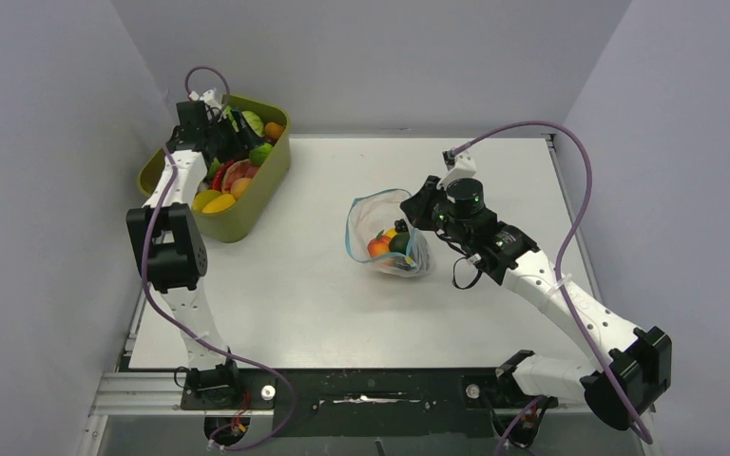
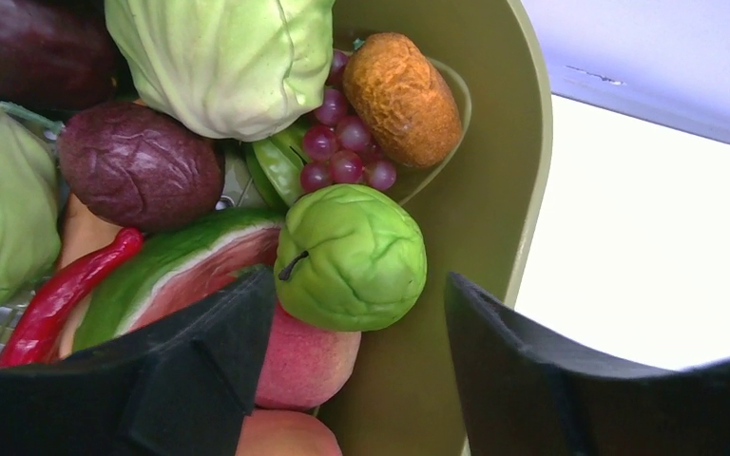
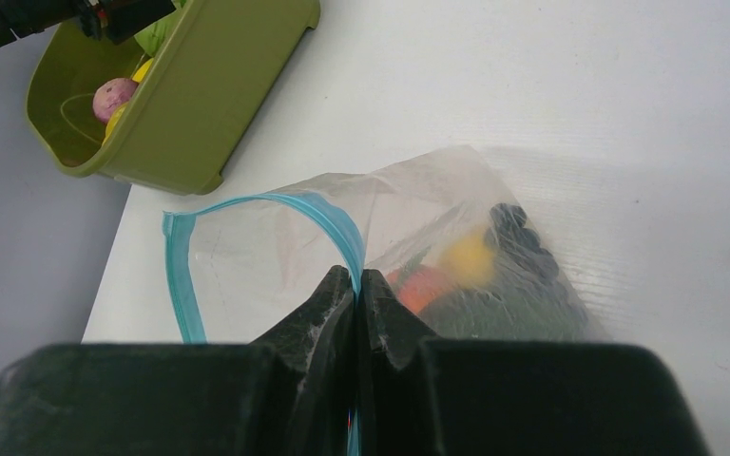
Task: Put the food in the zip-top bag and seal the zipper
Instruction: Pick up the fake fruit from the bin.
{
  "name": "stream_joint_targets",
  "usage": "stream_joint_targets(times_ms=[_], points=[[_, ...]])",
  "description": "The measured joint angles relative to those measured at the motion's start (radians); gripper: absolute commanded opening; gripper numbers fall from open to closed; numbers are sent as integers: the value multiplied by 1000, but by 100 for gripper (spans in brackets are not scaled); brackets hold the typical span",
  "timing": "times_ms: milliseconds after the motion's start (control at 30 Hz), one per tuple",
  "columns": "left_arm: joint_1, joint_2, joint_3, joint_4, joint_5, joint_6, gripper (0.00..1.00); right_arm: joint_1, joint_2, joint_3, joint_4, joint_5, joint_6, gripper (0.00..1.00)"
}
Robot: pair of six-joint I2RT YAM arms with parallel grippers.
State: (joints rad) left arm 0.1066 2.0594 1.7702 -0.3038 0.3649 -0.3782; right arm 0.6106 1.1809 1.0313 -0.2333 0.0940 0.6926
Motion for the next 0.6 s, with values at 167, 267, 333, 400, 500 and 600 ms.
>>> stream_joint_targets(times_ms=[167,267,333,400,500,600], points=[[0,35,27,-8,23,7,67,0,-2,-1,0,0,1,0],[0,72,54,-11,42,11,63,0,-3,-1,0,0,3,0],[-1,90,55,-17,53,14,62,0,-4,-1,0,0,4,0],[-3,100,55,-18,65,15,61,1,-5,-1,0,1,4,0],[-6,101,56,-18,70,16,58,5,-5,-1,0,1,5,0],[-8,105,58,-18,70,16,52,6,-6,-1,0,1,4,0]])
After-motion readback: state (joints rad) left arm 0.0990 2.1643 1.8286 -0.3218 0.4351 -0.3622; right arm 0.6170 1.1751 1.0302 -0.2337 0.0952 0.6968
